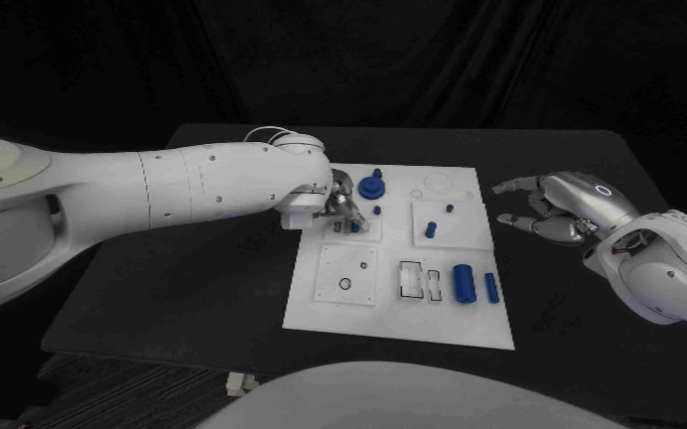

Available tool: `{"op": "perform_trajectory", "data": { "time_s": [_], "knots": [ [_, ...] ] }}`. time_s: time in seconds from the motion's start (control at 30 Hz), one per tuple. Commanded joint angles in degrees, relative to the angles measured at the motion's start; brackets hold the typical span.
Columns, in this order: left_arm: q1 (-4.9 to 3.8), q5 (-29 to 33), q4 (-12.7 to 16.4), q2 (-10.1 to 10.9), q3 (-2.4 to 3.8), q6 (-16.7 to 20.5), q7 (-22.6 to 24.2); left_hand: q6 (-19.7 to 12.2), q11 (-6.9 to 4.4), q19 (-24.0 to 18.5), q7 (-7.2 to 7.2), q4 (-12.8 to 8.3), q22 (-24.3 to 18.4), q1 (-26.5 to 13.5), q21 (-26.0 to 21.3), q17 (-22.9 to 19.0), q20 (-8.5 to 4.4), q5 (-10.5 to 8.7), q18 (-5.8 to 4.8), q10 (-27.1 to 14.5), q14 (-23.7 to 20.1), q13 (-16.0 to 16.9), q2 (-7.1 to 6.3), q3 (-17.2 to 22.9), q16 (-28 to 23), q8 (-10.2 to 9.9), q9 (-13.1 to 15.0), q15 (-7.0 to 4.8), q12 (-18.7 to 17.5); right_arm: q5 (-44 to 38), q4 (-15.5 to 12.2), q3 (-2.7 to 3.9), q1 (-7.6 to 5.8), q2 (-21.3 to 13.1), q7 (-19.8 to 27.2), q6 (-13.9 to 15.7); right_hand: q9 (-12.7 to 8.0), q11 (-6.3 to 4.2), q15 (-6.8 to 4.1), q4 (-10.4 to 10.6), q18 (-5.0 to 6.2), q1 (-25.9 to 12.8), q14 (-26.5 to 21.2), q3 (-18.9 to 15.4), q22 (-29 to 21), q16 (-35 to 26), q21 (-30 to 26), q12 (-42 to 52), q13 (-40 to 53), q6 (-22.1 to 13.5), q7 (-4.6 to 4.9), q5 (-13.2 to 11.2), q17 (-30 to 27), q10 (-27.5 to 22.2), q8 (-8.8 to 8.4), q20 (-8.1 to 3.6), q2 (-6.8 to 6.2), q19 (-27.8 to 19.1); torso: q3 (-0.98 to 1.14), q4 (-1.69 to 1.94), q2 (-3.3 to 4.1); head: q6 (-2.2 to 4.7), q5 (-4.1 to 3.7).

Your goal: Assemble the parts on the task board

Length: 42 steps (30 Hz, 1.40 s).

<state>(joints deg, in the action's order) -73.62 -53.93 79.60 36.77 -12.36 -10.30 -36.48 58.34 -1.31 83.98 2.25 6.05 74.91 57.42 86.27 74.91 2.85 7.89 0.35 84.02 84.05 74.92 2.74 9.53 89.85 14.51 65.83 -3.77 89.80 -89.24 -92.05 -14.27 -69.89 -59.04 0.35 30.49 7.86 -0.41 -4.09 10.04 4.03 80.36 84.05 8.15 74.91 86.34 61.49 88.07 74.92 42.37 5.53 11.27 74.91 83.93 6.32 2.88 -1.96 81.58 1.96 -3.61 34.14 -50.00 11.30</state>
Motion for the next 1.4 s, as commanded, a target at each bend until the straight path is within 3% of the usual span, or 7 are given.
{"op": "perform_trajectory", "data": {
  "time_s": [0.03,0.13,0.23,0.33,0.77,0.9,1.4],
  "knots": [
    [0.1,0.27,0.15,-0.11,0.04,0.91,1.58,-0.32,-0.04,2.19,-0.03,-0.91,11.8,1.27,-0.42,15.09,-0.23,1.69,1.04,5.98,5.95,15.08,0.18,0.44,0.15,-0.42,-0.12,-0.13,0.2,-0.3,-0.1,0.03,0.16,-0.13,-0.77,-0.18,-0.09,0.42,0.51,0.38,1.18,0.04,4.84,-0.09,8.13,-0.33,-0.16,-0.22,12.99,0.47,0.08,0.18,11.51,4.12,0.21,-0.12,0.29,-0.31,0.01,0.1,0.05,0.0,-0.05],
    [0.1,0.27,0.13,-0.11,0.04,1.12,1.76,-0.31,-0.15,2.2,-0.15,-2.09,11.84,2.69,-0.46,15.09,-0.3,4.01,1.04,5.98,5.95,15.08,0.5,1.33,0.15,-0.87,-0.21,-0.21,0.2,-0.3,-0.12,0.03,0.18,-0.16,-0.77,-0.21,-0.09,0.42,0.51,0.38,1.18,0.04,4.84,-0.09,8.13,-0.33,-0.16,-0.22,12.99,0.47,0.08,0.18,11.51,4.12,0.21,-0.12,0.29,-0.31,-0.01,0.11,0.03,0.0,0.01],
    [0.1,0.27,0.09,-0.13,0.04,1.15,1.76,-0.4,-0.23,2.19,-0.23,-3.11,11.86,3.78,-0.51,15.09,-0.37,4.74,1.05,5.98,5.95,15.08,0.78,2.49,0.15,-1.27,-0.31,-0.27,0.2,-0.3,-0.1,0.03,0.19,-0.16,-0.78,-0.24,-0.09,0.42,0.51,0.38,1.18,0.04,4.84,-0.09,8.13,-0.33,-0.16,-0.22,12.99,0.47,0.08,0.18,11.51,4.12,0.21,-0.12,0.29,-0.31,0.0,0.07,0.01,0.0,0.04],
    [0.1,0.27,-0.04,-0.19,0.04,1.06,1.67,-0.66,-0.24,2.17,-0.18,-4.6,11.88,5.04,-0.56,15.09,-0.46,7.36,1.05,5.98,5.95,15.08,0.89,4.51,0.15,-1.9,-0.61,-0.33,0.2,-0.3,-0.07,0.03,0.21,-0.14,-0.78,-0.28,-0.09,0.42,0.51,0.38,1.18,0.04,4.84,-0.09,8.13,-0.33,-0.16,-0.22,12.99,0.47,0.08,0.18,11.51,4.12,0.21,-0.12,0.29,-0.31,-0.02,0.06,0.02,0.0,0.07],
    [0.11,0.27,-0.38,-0.12,0.04,1.23,1.92,-0.66,-0.09,1.83,0.04,-6.0,11.7,4.2,-1.06,15.09,-0.33,11.63,1.17,5.98,5.95,15.08,0.48,9.1,0.15,-2.92,-0.96,-0.2,0.2,-0.3,0.07,0.03,0.3,-0.11,-0.81,-0.39,-0.11,0.43,0.51,0.41,1.19,0.02,4.86,-0.1,8.11,-0.29,-0.25,-0.26,12.94,0.49,0.08,0.2,11.54,4.08,0.19,-0.12,0.3,-0.33,-0.01,-0.02,-0.01,0.0,0.08],
    [0.12,0.27,0.47,0.38,0.04,2.94,3.56,-1.0,0.14,1.69,0.33,-6.33,11.67,2.92,-1.31,15.09,-0.18,15.08,1.23,5.98,5.95,15.08,0.13,12.8,0.15,-3.5,-0.96,-0.01,0.2,-0.3,0.15,0.03,0.43,-0.05,-0.78,-0.33,-0.11,0.43,0.51,0.41,1.19,0.02,4.86,-0.1,8.11,-0.29,-0.25,-0.26,12.94,0.49,0.08,0.2,11.54,4.08,0.19,-0.12,0.3,-0.33,-0.01,-0.06,-0.03,0.0,0.12],
    [0.1,0.27,1.68,1.56,0.05,4.39,5.95,-0.72,0.31,1.7,0.57,-7.3,11.81,1.73,-1.4,15.09,0.0,18.84,1.23,5.98,5.95,15.08,-0.98,17.56,0.15,-3.73,-0.59,0.14,0.2,-0.3,0.29,0.03,0.65,-0.09,-1.0,-0.43,-0.13,0.43,0.51,0.43,1.2,0.02,4.84,-0.08,8.1,-0.36,-0.29,-0.28,12.92,0.52,0.09,0.22,11.48,4.07,0.16,-0.12,0.33,-0.34,-0.03,-0.05,0.0,0.0,0.14]
  ]
}}
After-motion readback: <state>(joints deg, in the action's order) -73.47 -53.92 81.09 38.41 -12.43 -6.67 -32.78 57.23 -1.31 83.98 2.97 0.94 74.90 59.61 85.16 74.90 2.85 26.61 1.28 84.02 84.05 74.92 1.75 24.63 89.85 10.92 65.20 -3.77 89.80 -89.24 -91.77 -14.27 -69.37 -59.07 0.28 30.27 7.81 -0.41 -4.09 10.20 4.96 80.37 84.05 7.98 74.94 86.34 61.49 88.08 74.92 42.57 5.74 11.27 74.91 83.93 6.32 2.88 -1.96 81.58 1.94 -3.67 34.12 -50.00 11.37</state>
